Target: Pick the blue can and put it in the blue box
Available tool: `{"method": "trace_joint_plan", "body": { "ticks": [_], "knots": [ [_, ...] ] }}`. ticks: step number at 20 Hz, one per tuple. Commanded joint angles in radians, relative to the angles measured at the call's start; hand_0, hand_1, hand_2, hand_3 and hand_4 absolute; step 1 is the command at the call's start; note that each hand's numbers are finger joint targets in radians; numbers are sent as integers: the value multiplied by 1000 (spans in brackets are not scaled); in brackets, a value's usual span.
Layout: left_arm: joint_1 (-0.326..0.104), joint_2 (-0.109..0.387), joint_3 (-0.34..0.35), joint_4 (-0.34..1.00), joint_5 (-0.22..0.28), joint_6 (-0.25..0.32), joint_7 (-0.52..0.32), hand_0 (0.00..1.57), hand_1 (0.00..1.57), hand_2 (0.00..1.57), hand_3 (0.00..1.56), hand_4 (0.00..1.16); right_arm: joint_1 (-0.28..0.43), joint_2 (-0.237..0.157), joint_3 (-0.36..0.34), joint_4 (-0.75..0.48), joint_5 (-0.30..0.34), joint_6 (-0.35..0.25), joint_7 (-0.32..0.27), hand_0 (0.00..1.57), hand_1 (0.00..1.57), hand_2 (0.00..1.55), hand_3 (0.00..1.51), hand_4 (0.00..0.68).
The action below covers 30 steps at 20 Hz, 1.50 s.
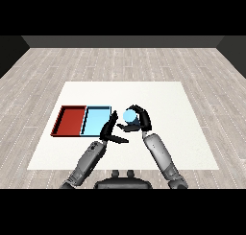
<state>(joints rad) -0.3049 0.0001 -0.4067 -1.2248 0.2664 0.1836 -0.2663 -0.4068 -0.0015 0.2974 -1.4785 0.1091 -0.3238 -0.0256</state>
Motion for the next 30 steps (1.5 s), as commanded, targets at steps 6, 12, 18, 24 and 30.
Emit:
{"method": "trace_joint_plan", "body": {
  "ticks": [6,12,18,24,30],
  "knots": [
    [-28,0,-97,22,61,101,-25,0,0,0,0,0,-84,1,64,105,-19,-53,-25,1490,1490,1466,1401,609],
    [-3,0,35,46,9,-46,-30,0,0,0,0,0,-99,1,88,85,-90,-68,-31,1460,1460,1456,1399,605],
    [-42,0,-174,23,101,148,-63,0,0,0,0,0,-119,1,112,90,-162,-111,-43,1449,1449,1453,1383,602],
    [-113,0,-104,154,156,35,-156,0,0,0,0,0,28,1,204,-26,-159,-163,-41,1447,1447,1449,1390,602],
    [-183,0,-175,135,145,211,-17,0,0,0,0,505,-84,1,158,100,-305,-158,-133,1475,1475,1469,1396,595]
  ]
}}
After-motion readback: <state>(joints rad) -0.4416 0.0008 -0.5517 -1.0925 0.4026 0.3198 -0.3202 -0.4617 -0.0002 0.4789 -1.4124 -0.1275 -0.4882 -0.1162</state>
